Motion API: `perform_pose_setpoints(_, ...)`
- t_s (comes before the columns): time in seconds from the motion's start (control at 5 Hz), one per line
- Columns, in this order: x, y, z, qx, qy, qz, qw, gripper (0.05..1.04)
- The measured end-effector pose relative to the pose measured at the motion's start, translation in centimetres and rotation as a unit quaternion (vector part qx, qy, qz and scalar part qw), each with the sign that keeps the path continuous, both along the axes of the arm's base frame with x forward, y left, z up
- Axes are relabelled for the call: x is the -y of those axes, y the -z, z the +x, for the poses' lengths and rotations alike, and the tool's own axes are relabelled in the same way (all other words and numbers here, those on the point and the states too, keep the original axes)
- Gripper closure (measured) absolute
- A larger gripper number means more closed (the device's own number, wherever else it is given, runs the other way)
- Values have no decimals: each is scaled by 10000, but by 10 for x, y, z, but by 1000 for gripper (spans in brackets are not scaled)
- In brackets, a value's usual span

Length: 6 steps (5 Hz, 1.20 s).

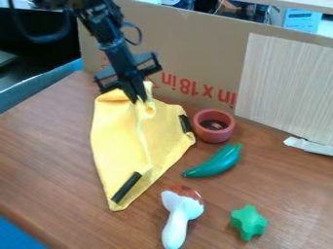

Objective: Unfold cloth from top right to bottom left

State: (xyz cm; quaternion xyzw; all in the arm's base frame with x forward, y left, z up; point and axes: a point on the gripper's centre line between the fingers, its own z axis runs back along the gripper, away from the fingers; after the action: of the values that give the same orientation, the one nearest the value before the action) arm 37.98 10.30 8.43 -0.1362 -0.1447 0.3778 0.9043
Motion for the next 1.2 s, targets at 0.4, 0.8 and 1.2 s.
perform_pose_setpoints(0.4,-49,-21,-33,221,-159,-290,9992,1025)
perform_pose_setpoints(0.8,-100,-28,-74,235,-304,-476,9981,1025)
perform_pose_setpoints(1.2,-146,-12,-123,32,-175,84,9998,1025)
